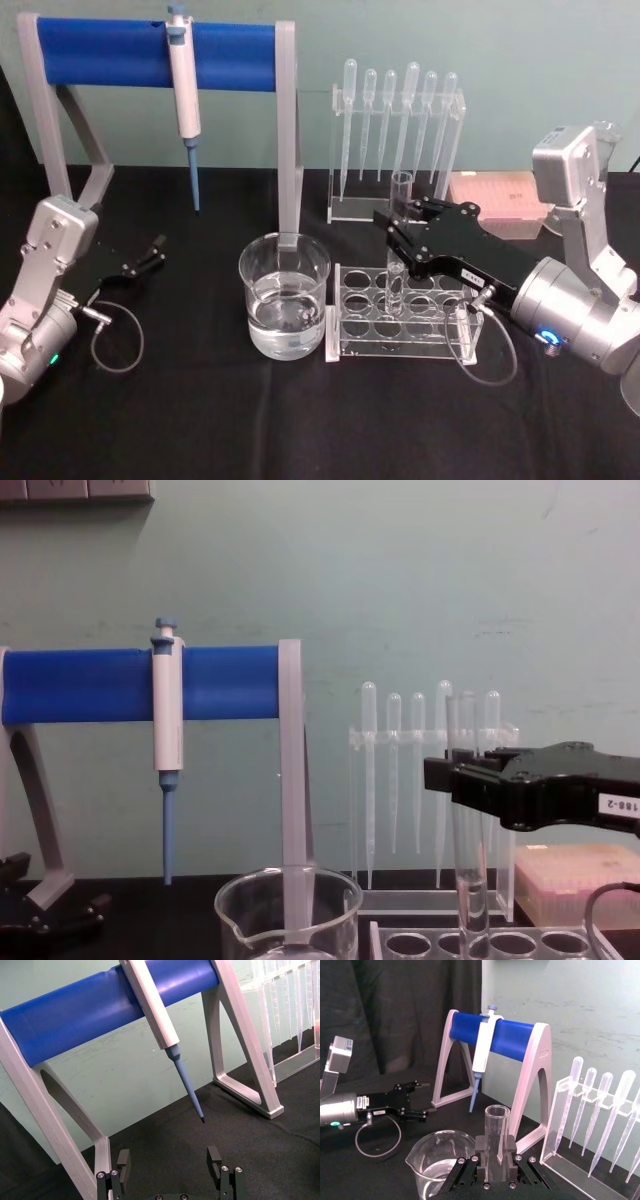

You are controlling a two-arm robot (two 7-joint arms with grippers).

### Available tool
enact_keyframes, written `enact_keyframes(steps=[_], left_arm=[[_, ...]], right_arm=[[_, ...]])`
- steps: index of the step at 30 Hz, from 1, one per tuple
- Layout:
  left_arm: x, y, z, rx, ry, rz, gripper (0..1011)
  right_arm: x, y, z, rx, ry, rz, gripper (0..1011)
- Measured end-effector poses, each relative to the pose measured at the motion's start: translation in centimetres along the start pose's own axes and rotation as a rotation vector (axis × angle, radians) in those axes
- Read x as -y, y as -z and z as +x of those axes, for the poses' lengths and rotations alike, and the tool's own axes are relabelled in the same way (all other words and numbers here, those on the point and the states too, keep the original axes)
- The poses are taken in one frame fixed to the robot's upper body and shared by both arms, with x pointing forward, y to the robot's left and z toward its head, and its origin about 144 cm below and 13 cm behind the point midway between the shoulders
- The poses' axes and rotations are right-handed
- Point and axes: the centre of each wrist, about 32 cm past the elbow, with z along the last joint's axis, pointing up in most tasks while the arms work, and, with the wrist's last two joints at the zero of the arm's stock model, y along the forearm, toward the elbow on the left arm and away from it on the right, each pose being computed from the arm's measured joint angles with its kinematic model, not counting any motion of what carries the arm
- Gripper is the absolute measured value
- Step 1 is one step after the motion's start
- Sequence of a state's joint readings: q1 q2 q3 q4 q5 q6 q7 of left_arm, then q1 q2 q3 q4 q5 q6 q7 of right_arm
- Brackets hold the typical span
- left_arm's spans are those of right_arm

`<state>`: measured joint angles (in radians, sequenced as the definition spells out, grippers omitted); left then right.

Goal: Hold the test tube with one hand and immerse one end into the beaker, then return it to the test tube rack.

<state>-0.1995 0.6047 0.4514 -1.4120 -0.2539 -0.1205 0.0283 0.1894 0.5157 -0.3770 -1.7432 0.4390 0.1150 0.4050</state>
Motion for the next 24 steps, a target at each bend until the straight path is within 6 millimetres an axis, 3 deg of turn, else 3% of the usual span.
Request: enact_keyframes(steps=[24], left_arm=[[0.0, 0.0, 0.0, 0.0, 0.0, 0.0, 1000]], right_arm=[[-1.6, 2.4, 0.1, 0.022, -0.047, -0.086, 225]])
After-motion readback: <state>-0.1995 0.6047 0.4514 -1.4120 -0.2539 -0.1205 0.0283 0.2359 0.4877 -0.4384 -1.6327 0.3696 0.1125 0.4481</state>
